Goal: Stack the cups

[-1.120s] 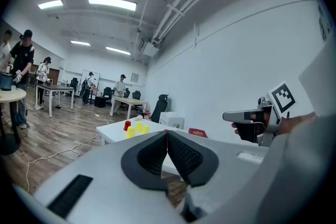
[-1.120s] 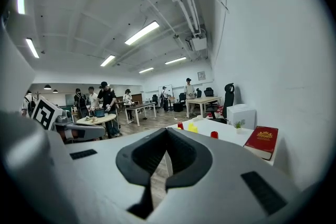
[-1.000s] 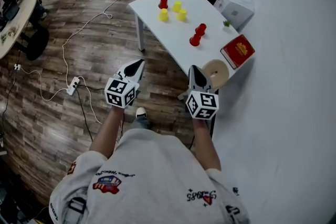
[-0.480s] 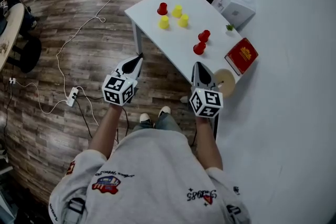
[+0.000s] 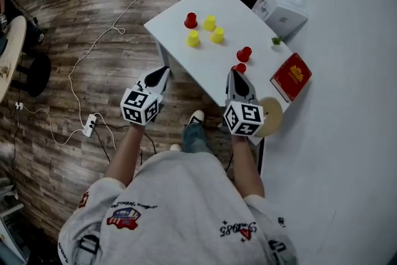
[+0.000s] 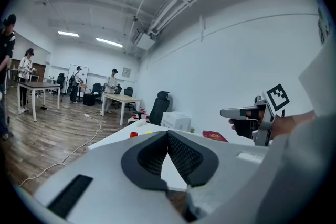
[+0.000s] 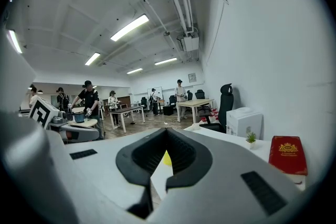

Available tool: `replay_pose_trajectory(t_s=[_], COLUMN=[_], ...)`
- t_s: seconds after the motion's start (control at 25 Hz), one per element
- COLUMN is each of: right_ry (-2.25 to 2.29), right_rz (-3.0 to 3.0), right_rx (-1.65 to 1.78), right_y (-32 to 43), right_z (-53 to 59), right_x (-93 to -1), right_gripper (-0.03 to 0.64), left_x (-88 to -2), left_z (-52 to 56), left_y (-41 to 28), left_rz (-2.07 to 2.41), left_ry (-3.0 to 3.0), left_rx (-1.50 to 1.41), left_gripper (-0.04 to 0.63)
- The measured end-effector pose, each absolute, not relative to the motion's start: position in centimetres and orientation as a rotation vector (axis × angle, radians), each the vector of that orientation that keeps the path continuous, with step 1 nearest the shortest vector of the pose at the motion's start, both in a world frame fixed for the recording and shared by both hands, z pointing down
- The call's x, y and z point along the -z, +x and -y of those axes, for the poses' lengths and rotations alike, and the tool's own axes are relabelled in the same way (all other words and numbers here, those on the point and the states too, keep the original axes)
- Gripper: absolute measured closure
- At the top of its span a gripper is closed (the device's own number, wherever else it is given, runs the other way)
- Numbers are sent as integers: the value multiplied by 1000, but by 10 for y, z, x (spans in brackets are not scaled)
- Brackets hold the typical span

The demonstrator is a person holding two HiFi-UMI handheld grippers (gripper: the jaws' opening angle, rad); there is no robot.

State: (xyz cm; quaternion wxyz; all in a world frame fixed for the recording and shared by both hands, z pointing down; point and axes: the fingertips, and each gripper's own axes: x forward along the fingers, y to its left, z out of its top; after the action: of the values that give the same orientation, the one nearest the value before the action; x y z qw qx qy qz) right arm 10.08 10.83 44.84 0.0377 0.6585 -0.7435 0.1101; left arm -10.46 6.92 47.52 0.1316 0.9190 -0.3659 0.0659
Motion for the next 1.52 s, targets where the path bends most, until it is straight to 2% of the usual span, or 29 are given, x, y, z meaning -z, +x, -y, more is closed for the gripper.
replay_pose_trajectory(t_s=[0.52, 1.04, 1.28, 1.52], right_ry=[2074, 2145, 2154, 2109], right_rz=[2311, 2204, 2103, 1951], right_rx=[-337, -384, -468, -621], right_y=[210, 254, 266, 272], right_z=[39, 72, 65, 43], right_x=[-439, -461, -485, -544], right_gripper=[620, 617, 550, 440], left_x=[-458, -476, -484, -501], left_z=[77, 135, 152, 156], left_y=[-3, 46, 59, 63], left_rz=[1052, 910, 810, 731], left_ry=[2711, 2720, 2727, 2706], left_rx=[-211, -234, -253, -276], left_gripper=[589, 589, 589, 589])
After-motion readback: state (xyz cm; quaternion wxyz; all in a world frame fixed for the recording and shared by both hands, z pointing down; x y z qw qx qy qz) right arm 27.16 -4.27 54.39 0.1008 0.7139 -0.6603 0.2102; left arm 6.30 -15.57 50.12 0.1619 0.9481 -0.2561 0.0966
